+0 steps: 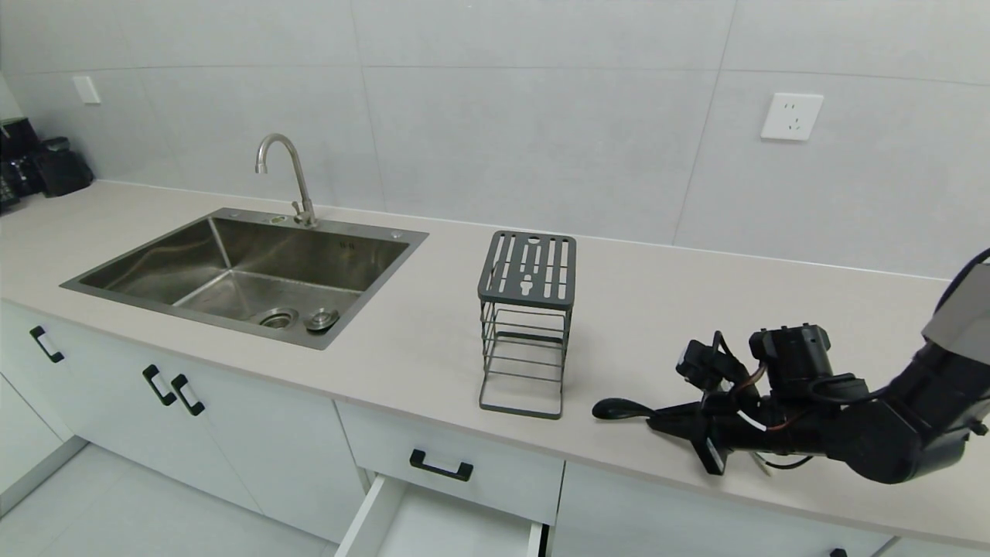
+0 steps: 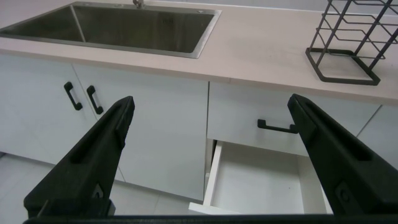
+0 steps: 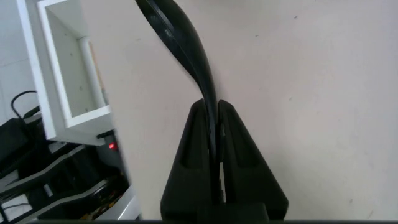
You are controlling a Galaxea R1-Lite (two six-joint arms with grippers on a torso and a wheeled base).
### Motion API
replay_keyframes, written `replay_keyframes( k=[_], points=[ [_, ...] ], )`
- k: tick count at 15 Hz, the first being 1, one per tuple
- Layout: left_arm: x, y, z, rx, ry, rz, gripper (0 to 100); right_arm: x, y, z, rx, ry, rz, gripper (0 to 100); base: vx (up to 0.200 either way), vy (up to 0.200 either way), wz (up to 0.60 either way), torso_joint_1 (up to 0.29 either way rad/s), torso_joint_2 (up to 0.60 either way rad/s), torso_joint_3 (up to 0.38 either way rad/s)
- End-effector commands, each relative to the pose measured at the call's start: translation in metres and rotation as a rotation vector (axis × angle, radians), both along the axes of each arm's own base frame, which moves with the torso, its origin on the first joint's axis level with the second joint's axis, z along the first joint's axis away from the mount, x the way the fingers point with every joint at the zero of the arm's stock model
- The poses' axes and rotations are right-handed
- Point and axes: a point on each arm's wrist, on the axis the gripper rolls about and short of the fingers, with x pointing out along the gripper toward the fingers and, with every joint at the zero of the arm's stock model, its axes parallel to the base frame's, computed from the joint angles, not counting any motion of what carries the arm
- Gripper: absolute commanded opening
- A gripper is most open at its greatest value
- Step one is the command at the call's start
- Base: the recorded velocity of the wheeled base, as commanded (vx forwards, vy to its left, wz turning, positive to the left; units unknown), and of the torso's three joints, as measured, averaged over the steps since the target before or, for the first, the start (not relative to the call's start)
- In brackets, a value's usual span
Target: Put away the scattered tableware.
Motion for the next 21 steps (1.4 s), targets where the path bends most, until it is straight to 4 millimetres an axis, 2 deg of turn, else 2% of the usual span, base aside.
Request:
replay_keyframes(
  k=[1, 3, 5, 9, 12, 14, 17, 20, 21],
  points=[
    [0.000, 0.000, 0.000, 0.000, 0.001, 0.000, 100, -0.023, -0.003, 0.021, 0.010, -0.035, 0.007, 0, 0.000, 0.000, 0.00, 0.000, 0.00, 0.000],
    [0.000, 0.000, 0.000, 0.000, 0.000, -0.001, 100, -0.052, -0.002, 0.030, 0.010, -0.029, 0.031, 0, 0.000, 0.000, 0.00, 0.000, 0.00, 0.000],
    [0.000, 0.000, 0.000, 0.000, 0.000, 0.000, 100, -0.073, 0.002, 0.034, -0.004, -0.022, 0.050, 0, 0.000, 0.000, 0.00, 0.000, 0.00, 0.000],
    [0.000, 0.000, 0.000, 0.000, 0.001, 0.002, 100, -0.093, 0.012, 0.048, 0.007, -0.061, 0.102, 0, 0.000, 0.000, 0.00, 0.000, 0.00, 0.000],
    [0.000, 0.000, 0.000, 0.000, 0.000, 0.000, 100, -0.104, 0.020, 0.052, 0.000, -0.066, 0.125, 0, 0.000, 0.000, 0.00, 0.000, 0.00, 0.000],
    [0.000, 0.000, 0.000, 0.000, 0.001, 0.000, 100, -0.111, 0.036, 0.052, 0.006, -0.046, 0.164, 0, 0.000, 0.000, 0.00, 0.000, 0.00, 0.000],
    [0.000, 0.000, 0.000, 0.000, 0.000, 0.000, 100, -0.132, 0.071, 0.054, 0.028, 0.005, 0.227, 0, 0.000, 0.000, 0.00, 0.000, 0.00, 0.000],
    [0.000, 0.000, 0.000, 0.000, 0.001, 0.000, 100, -0.133, 0.088, 0.054, 0.029, 0.010, 0.269, 0, 0.000, 0.000, 0.00, 0.000, 0.00, 0.000],
    [0.000, 0.000, 0.000, 0.000, 0.000, 0.000, 100, -0.135, 0.098, 0.053, 0.026, 0.006, 0.305, 0, 0.000, 0.000, 0.00, 0.000, 0.00, 0.000]
  ],
)
